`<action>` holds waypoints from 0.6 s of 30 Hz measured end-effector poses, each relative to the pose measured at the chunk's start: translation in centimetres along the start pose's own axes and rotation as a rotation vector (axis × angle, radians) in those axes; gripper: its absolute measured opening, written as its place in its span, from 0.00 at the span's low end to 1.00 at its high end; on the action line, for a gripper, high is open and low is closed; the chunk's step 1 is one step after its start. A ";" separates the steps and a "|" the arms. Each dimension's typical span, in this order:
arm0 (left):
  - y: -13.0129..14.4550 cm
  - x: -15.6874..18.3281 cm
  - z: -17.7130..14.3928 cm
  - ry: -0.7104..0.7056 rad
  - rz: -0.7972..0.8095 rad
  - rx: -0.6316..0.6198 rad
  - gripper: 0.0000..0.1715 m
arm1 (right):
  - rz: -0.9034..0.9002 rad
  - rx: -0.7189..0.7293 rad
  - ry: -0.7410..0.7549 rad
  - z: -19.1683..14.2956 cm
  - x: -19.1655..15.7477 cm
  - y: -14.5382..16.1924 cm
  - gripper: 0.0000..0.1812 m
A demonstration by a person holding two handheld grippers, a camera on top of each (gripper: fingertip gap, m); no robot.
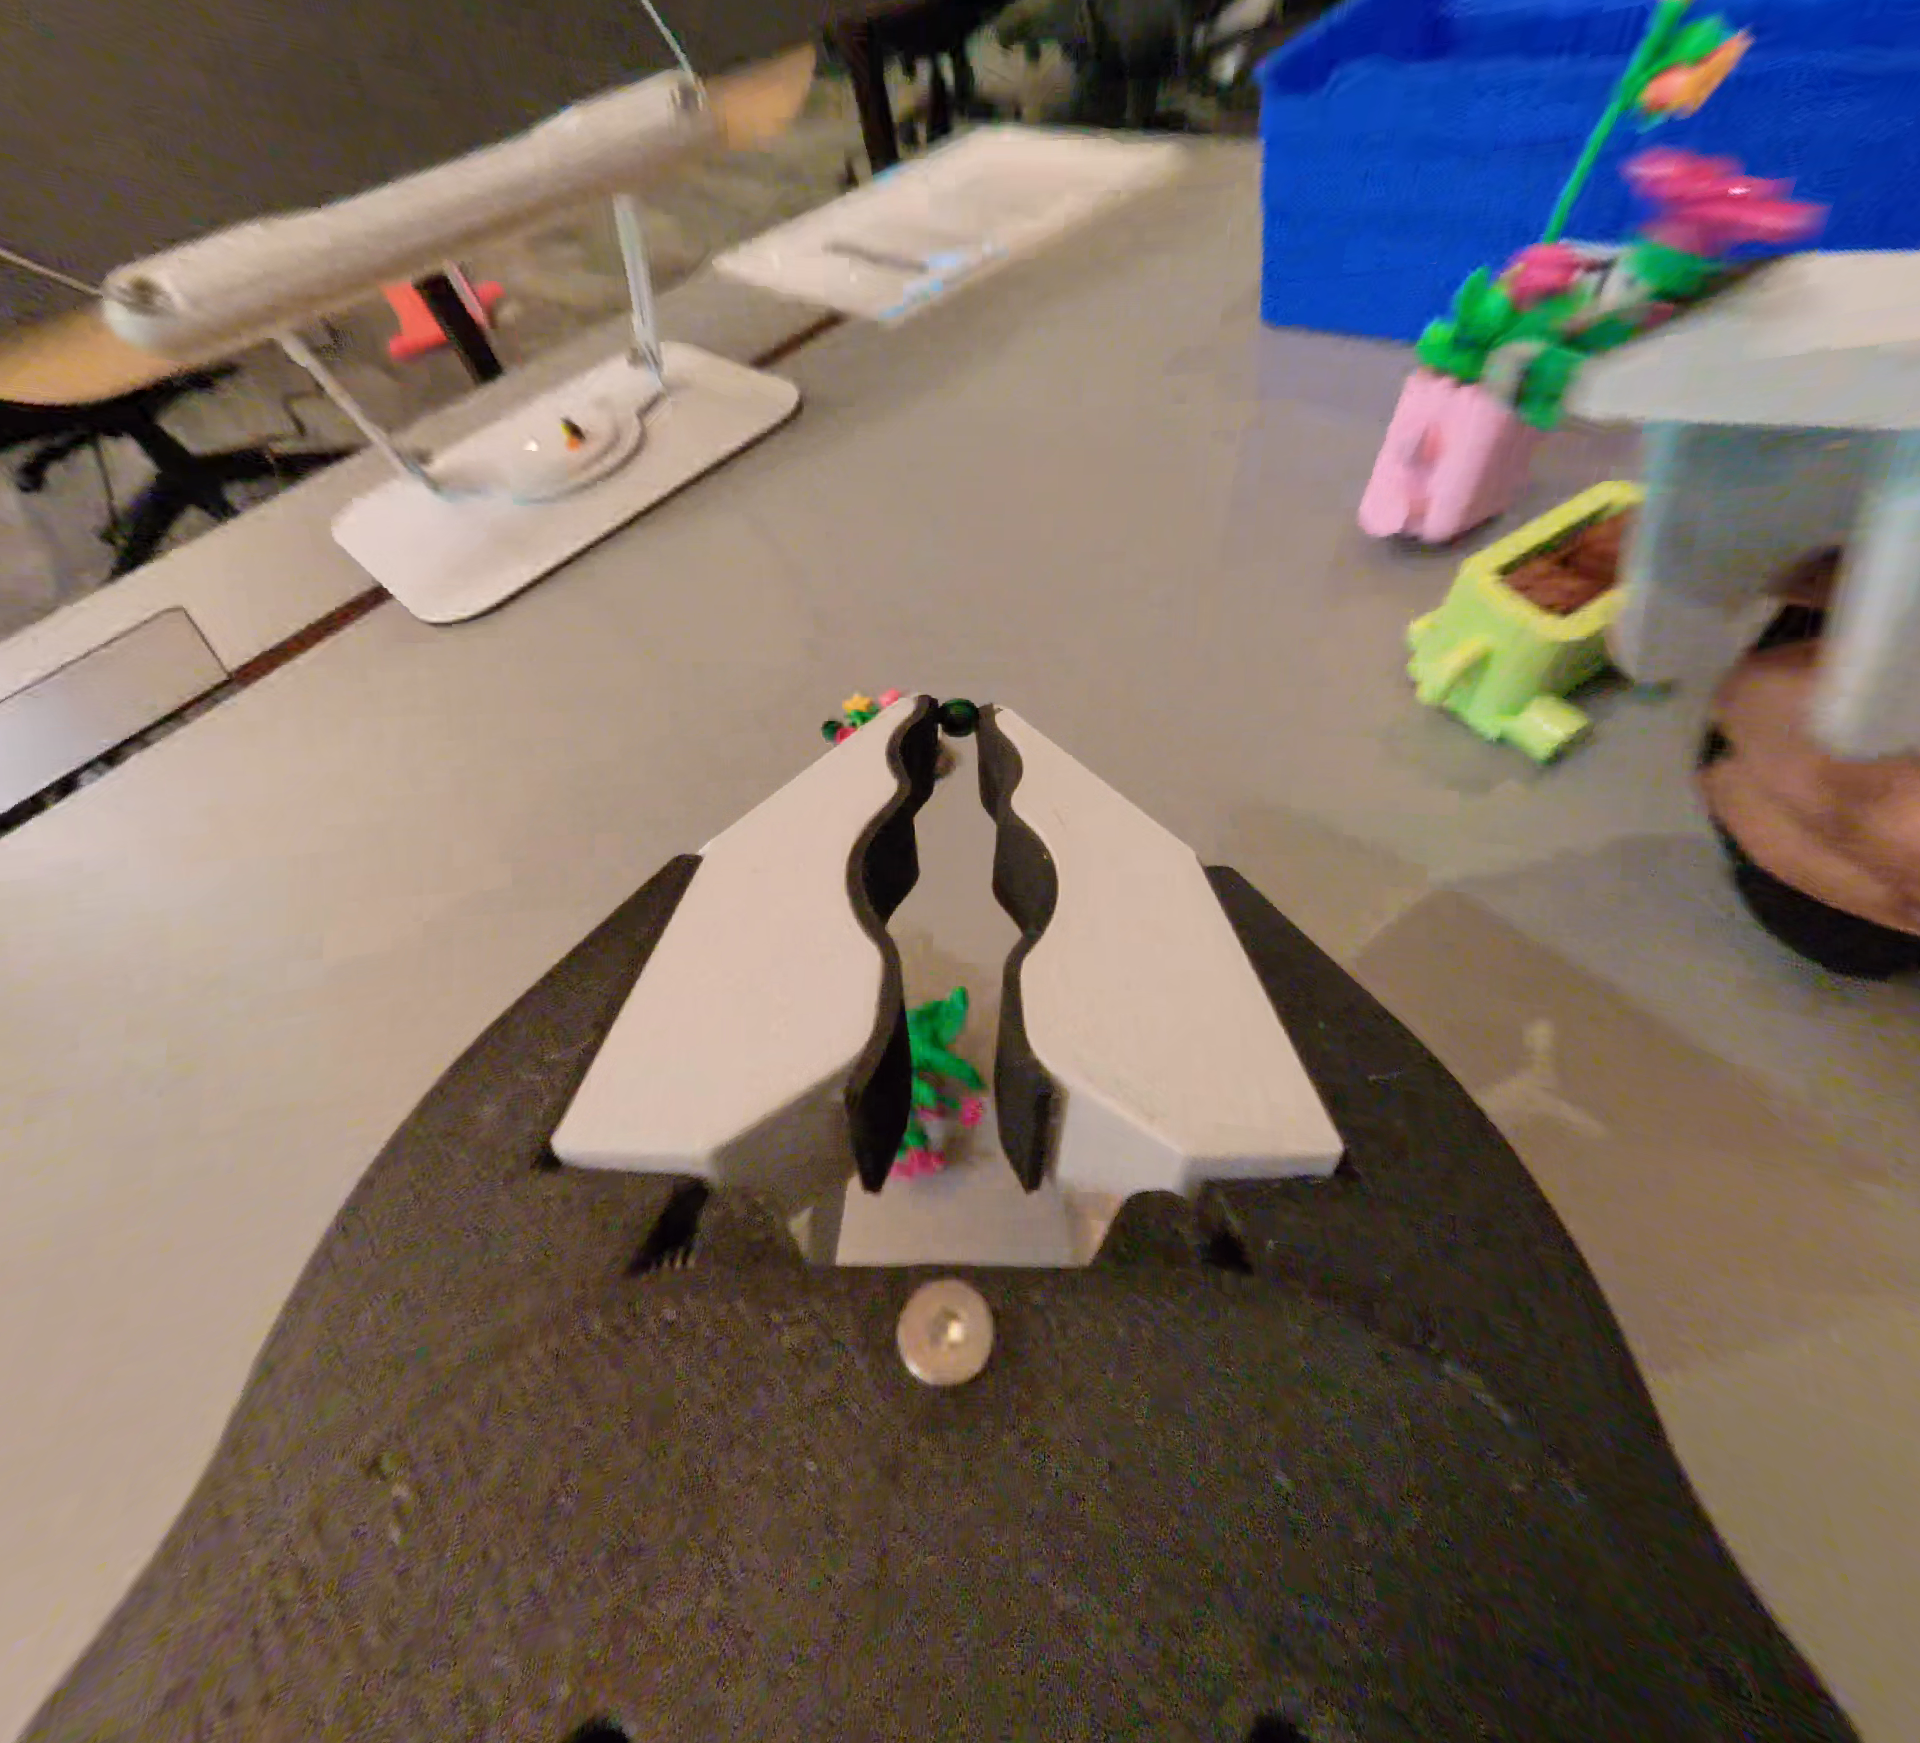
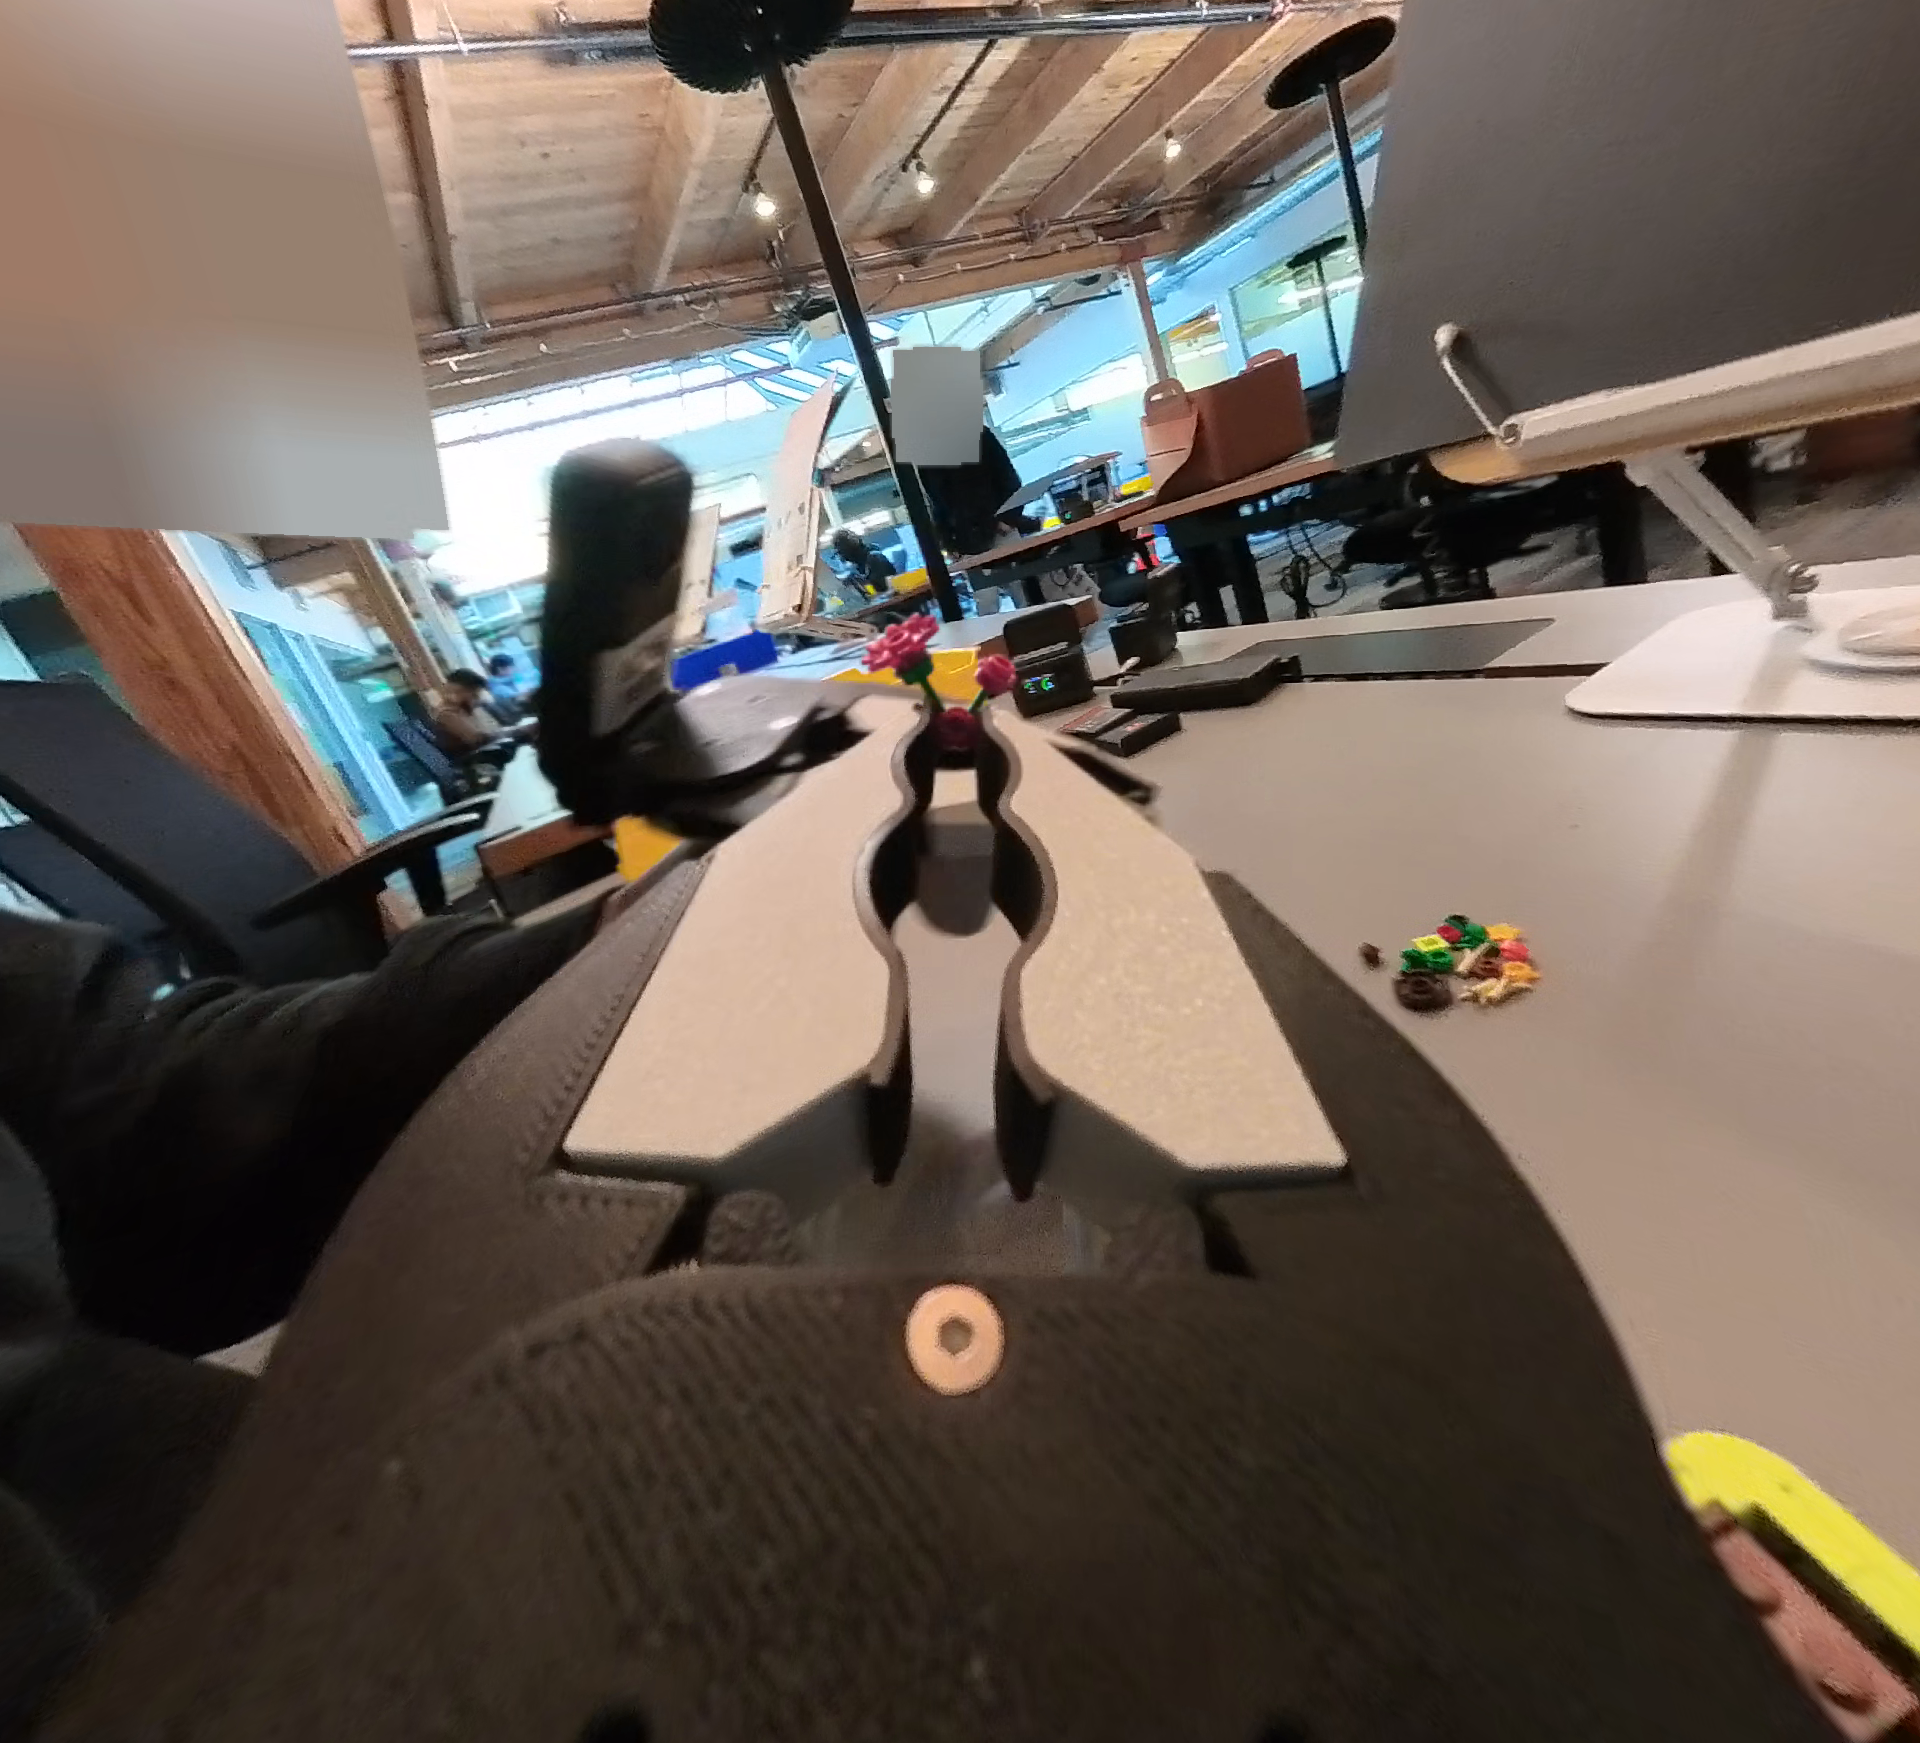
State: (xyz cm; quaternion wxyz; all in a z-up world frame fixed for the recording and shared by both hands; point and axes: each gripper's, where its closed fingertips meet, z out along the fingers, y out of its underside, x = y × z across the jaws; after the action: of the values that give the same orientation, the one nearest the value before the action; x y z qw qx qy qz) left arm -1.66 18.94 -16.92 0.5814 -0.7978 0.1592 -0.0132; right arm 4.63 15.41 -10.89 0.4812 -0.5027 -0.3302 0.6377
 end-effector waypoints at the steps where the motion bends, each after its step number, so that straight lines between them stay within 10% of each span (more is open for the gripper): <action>1: 0.2 -0.4 1.2 0.012 0.020 -0.049 0.01 | 0.019 0.001 -0.008 0.1 0.0 0.2 0.02; 6: 3.8 -1.1 6.5 0.052 0.070 -0.411 0.01 | 0.047 0.010 0.002 -0.2 0.6 0.2 0.02; 18: 5.5 -2.4 9.4 0.035 0.091 -0.565 0.07 | 0.115 -0.024 0.000 -0.2 1.0 1.0 0.03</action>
State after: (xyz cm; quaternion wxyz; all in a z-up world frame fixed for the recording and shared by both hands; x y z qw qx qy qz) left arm -3.27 26.74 -24.68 0.3331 -0.9199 0.2023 0.0439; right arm 4.47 15.98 -12.17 0.4376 -0.5265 -0.3082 0.6605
